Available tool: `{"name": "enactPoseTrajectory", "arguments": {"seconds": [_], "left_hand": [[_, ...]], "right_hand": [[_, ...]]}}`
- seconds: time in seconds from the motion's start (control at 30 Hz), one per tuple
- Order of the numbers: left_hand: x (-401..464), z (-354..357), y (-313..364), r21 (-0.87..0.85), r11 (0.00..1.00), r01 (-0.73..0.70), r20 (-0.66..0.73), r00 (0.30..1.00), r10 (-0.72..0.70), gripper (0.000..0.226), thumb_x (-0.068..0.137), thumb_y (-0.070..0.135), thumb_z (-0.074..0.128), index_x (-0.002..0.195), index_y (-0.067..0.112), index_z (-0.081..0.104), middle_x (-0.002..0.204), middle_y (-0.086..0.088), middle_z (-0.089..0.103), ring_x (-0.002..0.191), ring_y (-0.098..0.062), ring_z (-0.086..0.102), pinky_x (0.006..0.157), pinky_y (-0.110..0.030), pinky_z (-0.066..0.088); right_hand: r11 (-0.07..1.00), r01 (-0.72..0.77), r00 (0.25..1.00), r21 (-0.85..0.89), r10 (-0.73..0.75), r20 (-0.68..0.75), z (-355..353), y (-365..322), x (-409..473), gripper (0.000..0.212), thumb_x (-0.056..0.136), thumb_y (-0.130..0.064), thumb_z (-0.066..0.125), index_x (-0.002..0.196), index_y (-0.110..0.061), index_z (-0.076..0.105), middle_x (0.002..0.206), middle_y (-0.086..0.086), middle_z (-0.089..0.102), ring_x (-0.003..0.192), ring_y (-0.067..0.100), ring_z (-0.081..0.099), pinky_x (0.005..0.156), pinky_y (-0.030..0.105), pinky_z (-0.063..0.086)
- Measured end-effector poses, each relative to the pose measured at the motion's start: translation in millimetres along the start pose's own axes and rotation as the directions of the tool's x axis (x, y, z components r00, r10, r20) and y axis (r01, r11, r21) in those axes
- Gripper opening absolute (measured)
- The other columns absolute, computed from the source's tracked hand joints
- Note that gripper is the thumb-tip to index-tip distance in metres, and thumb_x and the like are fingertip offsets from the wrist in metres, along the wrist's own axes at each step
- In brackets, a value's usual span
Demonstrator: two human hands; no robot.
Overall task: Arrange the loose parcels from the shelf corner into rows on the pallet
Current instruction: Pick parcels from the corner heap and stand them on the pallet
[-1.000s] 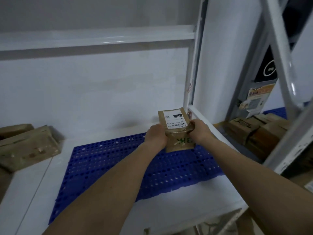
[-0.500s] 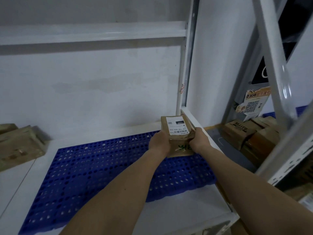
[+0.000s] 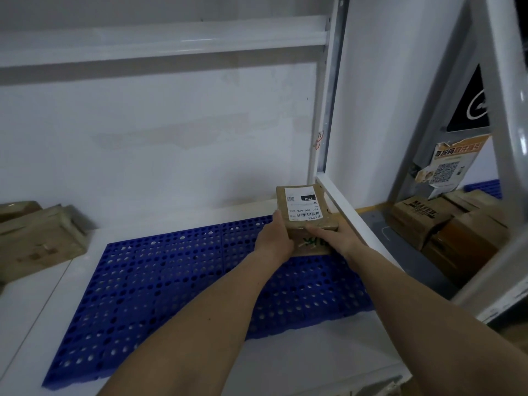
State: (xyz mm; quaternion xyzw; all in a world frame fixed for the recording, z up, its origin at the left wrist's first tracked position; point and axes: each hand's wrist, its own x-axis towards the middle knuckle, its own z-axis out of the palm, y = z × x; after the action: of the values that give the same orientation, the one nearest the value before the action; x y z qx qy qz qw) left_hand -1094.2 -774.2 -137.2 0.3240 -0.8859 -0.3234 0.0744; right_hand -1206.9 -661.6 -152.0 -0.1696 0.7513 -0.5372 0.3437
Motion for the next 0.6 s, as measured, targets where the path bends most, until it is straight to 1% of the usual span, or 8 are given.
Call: {"name": "enactPoseTrajectory", "arguments": {"seconds": [0.07, 0.1, 0.17, 0.23, 0.3, 0.37, 0.47, 0.6], "left_hand": [[1, -2, -2, 0.017, 1.0, -0.022, 0.007, 1.0, 0.022, 0.075, 0.086, 0.01, 0.059, 0.149, 0.014, 0.018, 0.13, -0.009, 0.056, 0.112, -0.026, 0.057, 0.09, -0.037, 0.051], [1, -4, -3, 0.03, 0.999, -0.028, 0.009, 1.0, 0.028, 0.075, 0.086, 0.011, 0.059, 0.149, 0.015, 0.018, 0.132, -0.009, 0.056, 0.113, -0.026, 0.057, 0.09, -0.037, 0.05], [2, -8, -6, 0.053, 0.998, -0.03, 0.006, 1.0, 0.03, 0.071, 0.086, 0.011, 0.059, 0.148, 0.014, 0.023, 0.132, -0.009, 0.056, 0.114, -0.027, 0.056, 0.092, -0.038, 0.05], [3, -14, -12, 0.082, 0.997, -0.012, -0.01, 1.0, 0.013, 0.066, 0.087, 0.009, 0.058, 0.145, 0.014, 0.027, 0.132, -0.009, 0.056, 0.113, -0.026, 0.056, 0.092, -0.038, 0.05], [3, -21, -21, 0.123, 0.992, 0.017, -0.031, 0.999, -0.013, 0.061, 0.088, 0.009, 0.057, 0.142, 0.014, 0.029, 0.13, -0.009, 0.056, 0.113, -0.026, 0.056, 0.09, -0.036, 0.05], [4, -29, -30, 0.16, 0.986, 0.046, -0.049, 0.998, -0.038, 0.055, 0.089, 0.01, 0.057, 0.138, 0.013, 0.032, 0.128, -0.011, 0.057, 0.111, -0.027, 0.057, 0.086, -0.034, 0.05], [2, -40, -42, 0.186, 0.978, 0.098, -0.082, 0.993, -0.084, 0.047, 0.09, 0.012, 0.057, 0.132, 0.012, 0.037, 0.124, -0.012, 0.058, 0.109, -0.027, 0.058, 0.087, -0.037, 0.051], [3, -47, -48, 0.198, 0.974, 0.111, -0.134, 0.987, -0.085, 0.042, 0.087, 0.007, 0.059, 0.126, 0.009, 0.045, 0.123, -0.012, 0.058, 0.108, -0.027, 0.057, 0.083, -0.033, 0.05]], "right_hand": [[0.999, 0.0, 1.0, -0.033, 0.0, 0.004, 1, 1, 4, 0.082, 0.071, -0.048, 0.078, 0.14, -0.02, 0.045, 0.132, 0.006, 0.058, 0.118, 0.025, 0.055, 0.109, 0.045, 0.038], [0.998, 0.003, 1.0, -0.056, -0.003, 0.006, 2, 1, 5, 0.084, 0.069, -0.052, 0.077, 0.14, -0.022, 0.044, 0.134, 0.006, 0.056, 0.121, 0.026, 0.053, 0.11, 0.046, 0.036], [0.996, 0.009, 1.0, -0.091, -0.008, 0.007, 7, 2, 7, 0.089, 0.066, -0.06, 0.075, 0.142, -0.026, 0.042, 0.14, 0.007, 0.05, 0.129, 0.03, 0.045, 0.112, 0.049, 0.032], [0.994, 0.01, 1.0, -0.107, -0.01, 0.003, 17, 1, 7, 0.091, 0.065, -0.062, 0.074, 0.142, -0.027, 0.04, 0.143, 0.007, 0.046, 0.13, 0.031, 0.042, 0.112, 0.05, 0.031], [0.992, 0.028, 1.0, -0.121, -0.027, 0.01, 29, 1, 8, 0.088, 0.067, -0.06, 0.074, 0.141, -0.027, 0.041, 0.142, 0.006, 0.048, 0.129, 0.029, 0.044, 0.112, 0.049, 0.031], [0.986, 0.049, 0.999, -0.161, -0.046, 0.021, 43, 0, 10, 0.085, 0.068, -0.06, 0.073, 0.14, -0.029, 0.04, 0.143, 0.007, 0.046, 0.132, 0.03, 0.039, 0.113, 0.05, 0.029], [0.97, 0.067, 0.998, -0.232, -0.06, 0.034, 61, -1, 11, 0.081, 0.07, -0.059, 0.073, 0.139, -0.031, 0.04, 0.143, 0.007, 0.045, 0.134, 0.031, 0.034, 0.114, 0.051, 0.025], [0.934, 0.144, 0.988, -0.327, -0.12, 0.094, 72, -6, 13, 0.069, 0.076, -0.043, 0.075, 0.136, -0.028, 0.045, 0.136, 0.005, 0.051, 0.129, 0.028, 0.042, 0.112, 0.048, 0.031]]}}
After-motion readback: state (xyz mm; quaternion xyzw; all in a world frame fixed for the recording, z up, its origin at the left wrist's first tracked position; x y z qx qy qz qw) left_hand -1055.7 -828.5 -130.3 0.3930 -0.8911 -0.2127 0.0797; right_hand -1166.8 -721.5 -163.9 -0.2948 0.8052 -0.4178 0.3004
